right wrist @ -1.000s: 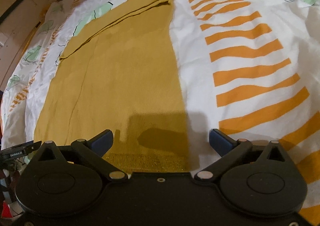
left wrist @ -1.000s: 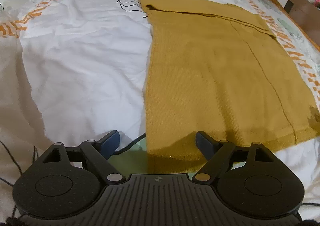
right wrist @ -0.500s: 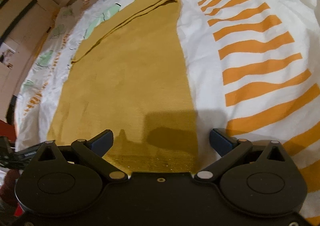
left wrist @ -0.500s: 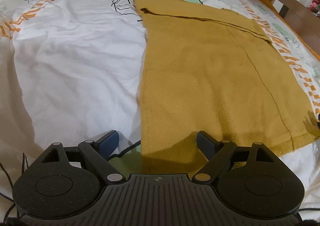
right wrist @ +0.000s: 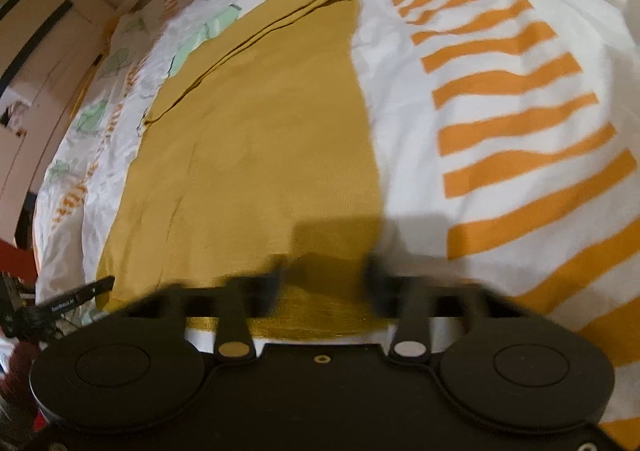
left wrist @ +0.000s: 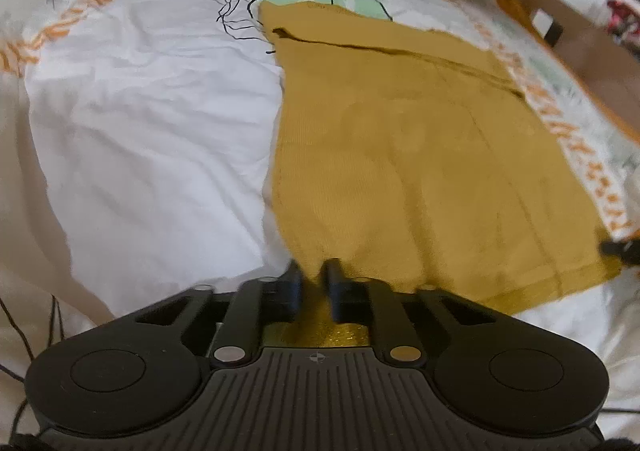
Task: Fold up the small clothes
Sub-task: 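Grasp the hem with both tools and lift it toward the collar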
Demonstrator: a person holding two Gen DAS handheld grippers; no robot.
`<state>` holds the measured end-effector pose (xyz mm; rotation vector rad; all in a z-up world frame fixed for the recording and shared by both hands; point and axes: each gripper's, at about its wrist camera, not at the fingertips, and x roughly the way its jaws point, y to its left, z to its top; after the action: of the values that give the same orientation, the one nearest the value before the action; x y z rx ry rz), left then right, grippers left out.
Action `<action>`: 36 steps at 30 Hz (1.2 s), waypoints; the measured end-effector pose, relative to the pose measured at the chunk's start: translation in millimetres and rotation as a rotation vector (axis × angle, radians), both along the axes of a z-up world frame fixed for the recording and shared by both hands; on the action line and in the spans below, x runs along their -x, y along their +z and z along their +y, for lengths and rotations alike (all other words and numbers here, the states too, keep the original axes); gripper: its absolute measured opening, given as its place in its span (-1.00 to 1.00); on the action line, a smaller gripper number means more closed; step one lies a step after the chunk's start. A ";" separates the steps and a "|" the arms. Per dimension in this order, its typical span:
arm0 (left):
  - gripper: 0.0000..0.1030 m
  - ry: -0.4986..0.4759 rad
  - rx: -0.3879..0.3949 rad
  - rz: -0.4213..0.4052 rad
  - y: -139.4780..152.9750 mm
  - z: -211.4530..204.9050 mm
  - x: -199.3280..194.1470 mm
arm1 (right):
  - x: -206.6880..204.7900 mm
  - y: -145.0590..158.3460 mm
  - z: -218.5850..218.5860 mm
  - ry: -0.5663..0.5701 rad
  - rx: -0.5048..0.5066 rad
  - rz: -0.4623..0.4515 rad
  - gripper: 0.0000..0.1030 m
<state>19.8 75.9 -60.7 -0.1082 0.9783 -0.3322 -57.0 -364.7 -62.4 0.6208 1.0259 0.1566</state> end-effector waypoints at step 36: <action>-0.93 0.182 0.231 -0.333 79.2 -3.7 -182.1 | -180.5 56.2 -42.1 -0.176 -0.170 -0.453 -0.72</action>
<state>201.9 72.2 18.5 -0.3394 0.5925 -0.2834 123.5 -406.8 -6.2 0.7842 0.5209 0.2198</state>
